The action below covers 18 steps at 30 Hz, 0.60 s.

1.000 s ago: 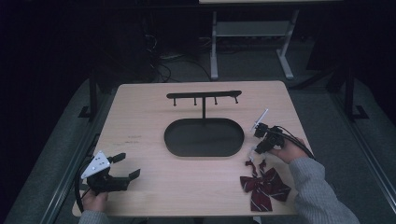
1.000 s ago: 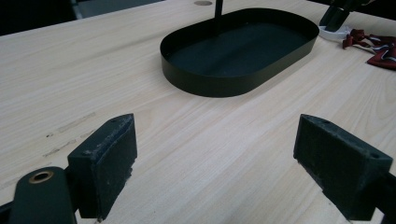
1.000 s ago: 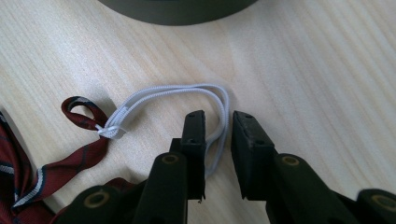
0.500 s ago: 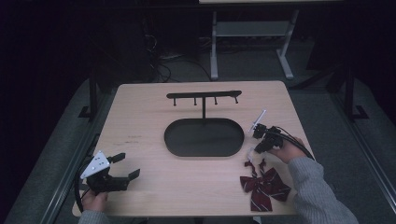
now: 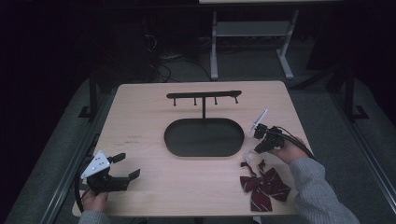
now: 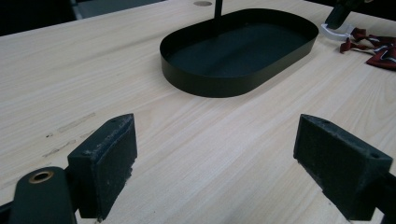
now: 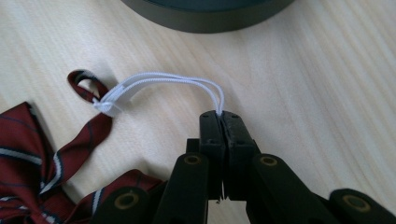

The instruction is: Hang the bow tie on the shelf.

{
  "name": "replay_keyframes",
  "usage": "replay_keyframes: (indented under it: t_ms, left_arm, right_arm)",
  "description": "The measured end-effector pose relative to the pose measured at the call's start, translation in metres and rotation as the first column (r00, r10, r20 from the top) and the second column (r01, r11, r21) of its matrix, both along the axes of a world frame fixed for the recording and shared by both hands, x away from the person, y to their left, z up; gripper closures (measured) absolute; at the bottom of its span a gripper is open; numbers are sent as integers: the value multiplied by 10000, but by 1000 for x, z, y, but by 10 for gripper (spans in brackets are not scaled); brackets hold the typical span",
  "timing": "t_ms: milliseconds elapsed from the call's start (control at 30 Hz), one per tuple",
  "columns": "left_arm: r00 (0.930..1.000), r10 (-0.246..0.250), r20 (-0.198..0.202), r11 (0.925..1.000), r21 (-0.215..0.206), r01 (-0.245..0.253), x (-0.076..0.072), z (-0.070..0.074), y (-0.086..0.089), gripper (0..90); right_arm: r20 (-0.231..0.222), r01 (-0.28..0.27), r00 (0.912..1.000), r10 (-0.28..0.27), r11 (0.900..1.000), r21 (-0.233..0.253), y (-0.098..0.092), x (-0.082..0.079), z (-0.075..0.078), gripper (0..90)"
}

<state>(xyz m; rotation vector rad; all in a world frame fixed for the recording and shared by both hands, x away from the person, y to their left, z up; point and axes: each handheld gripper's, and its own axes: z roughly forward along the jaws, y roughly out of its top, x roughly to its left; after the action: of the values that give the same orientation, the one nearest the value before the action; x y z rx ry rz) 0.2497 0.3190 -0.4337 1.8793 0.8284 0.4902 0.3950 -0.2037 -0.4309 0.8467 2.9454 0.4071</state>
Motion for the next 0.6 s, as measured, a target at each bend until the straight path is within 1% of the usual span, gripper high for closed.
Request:
replay_keyframes:
  t_ms: [200, 333, 367, 467, 500, 533, 600]
  left_arm:
    - [10000, 9, -1, 10000, -24, -9, 0, 0, 0, 131]
    - [10000, -1, 9, 10000, -12, 1, 0, 0, 0, 131]
    - [10000, -1, 7, 10000, -5, 1, 0, 0, -1, 131]
    - [10000, 1, 15, 10000, -14, -1, 0, 0, -1, 131]
    - [10000, 10, 12, 10000, -19, -10, 0, 0, -1, 131]
    - [10000, 10, 12, 10000, -19, -10, 0, 0, -1, 131]
    - [10000, 16, 1, 10000, -28, -16, -1, 0, 0, 131]
  right_arm:
    - [105, -106, 9999, 105, 9999, 124, -1, -5, 5, 877]
    - [188, -230, 9996, 225, 9993, 293, -2, -9, 11, 876]
    - [227, -286, 9994, 277, 9989, 383, -2, -11, 14, 877]
    - [268, -377, 9990, 368, 9987, 336, -1, -14, 18, 877]
    - [342, -445, 9985, 433, 9984, 355, 1, -16, 22, 877]
    - [342, -445, 9985, 433, 9984, 355, 1, -16, 22, 877]
    - [418, -639, 9972, 621, 9971, 417, 4, -19, 28, 877]
